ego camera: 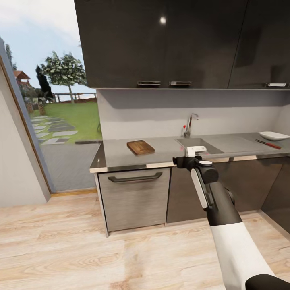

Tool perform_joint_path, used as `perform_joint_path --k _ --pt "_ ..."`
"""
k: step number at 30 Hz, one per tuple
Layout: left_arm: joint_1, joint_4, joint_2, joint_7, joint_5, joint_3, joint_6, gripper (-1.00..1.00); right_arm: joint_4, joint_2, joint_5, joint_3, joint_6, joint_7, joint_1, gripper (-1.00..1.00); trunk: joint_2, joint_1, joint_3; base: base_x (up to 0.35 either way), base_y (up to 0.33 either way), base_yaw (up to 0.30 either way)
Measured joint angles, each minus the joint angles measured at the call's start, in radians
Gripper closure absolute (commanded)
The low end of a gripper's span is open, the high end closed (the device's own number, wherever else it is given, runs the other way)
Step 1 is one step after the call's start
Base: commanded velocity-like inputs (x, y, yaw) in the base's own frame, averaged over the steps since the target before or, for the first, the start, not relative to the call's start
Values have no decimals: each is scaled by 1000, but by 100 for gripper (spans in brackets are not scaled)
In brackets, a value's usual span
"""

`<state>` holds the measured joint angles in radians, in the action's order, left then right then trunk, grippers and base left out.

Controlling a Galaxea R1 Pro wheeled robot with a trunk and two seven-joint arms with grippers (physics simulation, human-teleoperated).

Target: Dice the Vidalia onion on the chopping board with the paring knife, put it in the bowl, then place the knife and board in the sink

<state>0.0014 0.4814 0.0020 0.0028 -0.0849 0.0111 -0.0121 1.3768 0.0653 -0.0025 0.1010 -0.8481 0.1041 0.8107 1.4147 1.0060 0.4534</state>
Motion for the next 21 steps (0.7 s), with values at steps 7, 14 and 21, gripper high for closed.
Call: perform_joint_path --k 7,14,21 --pt "0 -31 8 -4 -22 -2 4 -100 -10 3 1 63 0 5 0 -100 -49 -27 -22 0 0 0" --pt "0 -39 10 0 -24 -1 5 -100 -29 2 1 69 0 5 0 -100 -98 -54 -44 0 0 0" --pt "0 -59 4 1 -23 -2 7 -100 -70 2 2 69 1 2 0 -100 -147 -81 -66 0 0 0"
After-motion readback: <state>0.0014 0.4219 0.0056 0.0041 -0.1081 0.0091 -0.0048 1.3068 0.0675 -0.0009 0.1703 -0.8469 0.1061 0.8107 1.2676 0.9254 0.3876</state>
